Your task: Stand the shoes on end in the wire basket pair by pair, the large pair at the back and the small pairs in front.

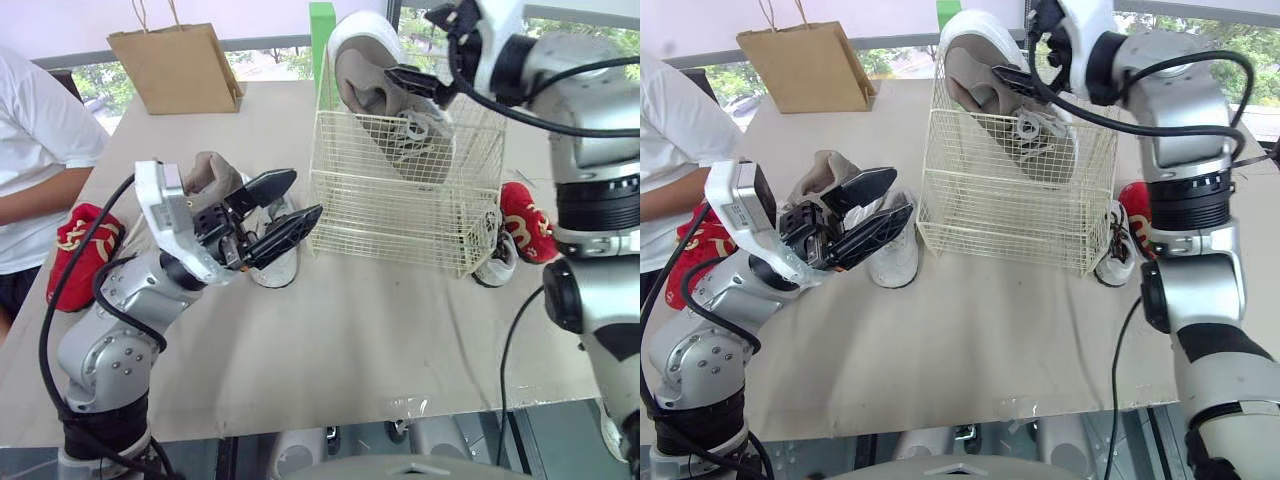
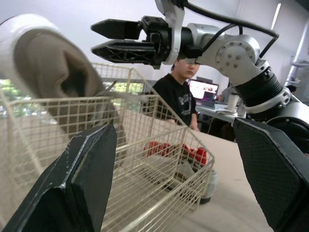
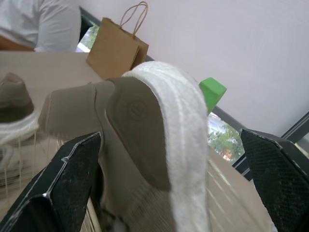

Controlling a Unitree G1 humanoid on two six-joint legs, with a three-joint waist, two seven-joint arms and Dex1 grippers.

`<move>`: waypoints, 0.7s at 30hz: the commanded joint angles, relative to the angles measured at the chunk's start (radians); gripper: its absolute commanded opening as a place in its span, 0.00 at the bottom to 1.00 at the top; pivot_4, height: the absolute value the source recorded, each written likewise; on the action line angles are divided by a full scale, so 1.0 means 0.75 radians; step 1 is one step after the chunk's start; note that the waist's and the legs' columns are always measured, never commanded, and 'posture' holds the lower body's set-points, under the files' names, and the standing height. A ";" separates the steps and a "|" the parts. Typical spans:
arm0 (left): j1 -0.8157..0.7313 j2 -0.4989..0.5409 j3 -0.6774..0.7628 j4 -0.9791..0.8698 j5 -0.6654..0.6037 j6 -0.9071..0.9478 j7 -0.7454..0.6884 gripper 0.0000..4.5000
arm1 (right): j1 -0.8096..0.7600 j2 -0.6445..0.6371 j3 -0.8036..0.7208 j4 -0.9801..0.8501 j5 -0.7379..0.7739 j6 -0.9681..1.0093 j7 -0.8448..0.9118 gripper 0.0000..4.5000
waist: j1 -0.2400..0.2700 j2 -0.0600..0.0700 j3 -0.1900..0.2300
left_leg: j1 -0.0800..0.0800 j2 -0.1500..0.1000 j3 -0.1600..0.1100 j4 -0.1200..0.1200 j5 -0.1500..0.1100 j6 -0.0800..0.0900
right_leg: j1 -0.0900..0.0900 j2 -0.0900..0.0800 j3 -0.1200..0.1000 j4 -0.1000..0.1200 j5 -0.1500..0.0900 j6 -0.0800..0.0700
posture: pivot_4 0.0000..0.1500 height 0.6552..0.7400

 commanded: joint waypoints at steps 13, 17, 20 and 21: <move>0.064 0.010 0.058 -0.043 0.018 -0.070 0.013 0.92 | 0.061 0.019 0.177 -0.162 -0.076 -0.021 -0.097 0.99 | -0.009 0.000 0.000 | 0.001 0.000 0.000 0.000 0.000 0.000 | 0.000 0.001 0.000 0.000 0.000 0.000 | 1.00 1.00; 0.069 0.015 0.061 -0.044 0.019 -0.078 0.017 0.92 | 0.053 0.087 0.155 -0.096 -0.129 -0.053 -0.241 0.99 | -0.008 0.000 0.000 | 0.001 0.001 0.000 0.000 0.000 0.000 | 0.000 0.001 0.000 0.000 0.000 0.000 | 1.00 1.00; 0.071 0.016 0.057 -0.048 0.021 -0.081 0.024 0.92 | 0.055 0.122 0.117 -0.084 -0.131 -0.058 -0.315 0.99 | -0.008 0.000 0.000 | 0.001 0.001 0.000 0.000 0.000 0.000 | 0.000 0.001 0.000 0.000 0.000 0.000 | 1.00 1.00; 0.072 0.016 0.057 -0.049 0.021 -0.081 0.026 0.92 | 0.060 0.133 0.105 -0.088 -0.128 -0.053 -0.338 0.88 | -0.008 0.000 0.000 | 0.001 0.001 0.000 0.000 0.000 0.000 | 0.000 0.001 0.000 0.000 0.000 0.000 | 1.00 1.00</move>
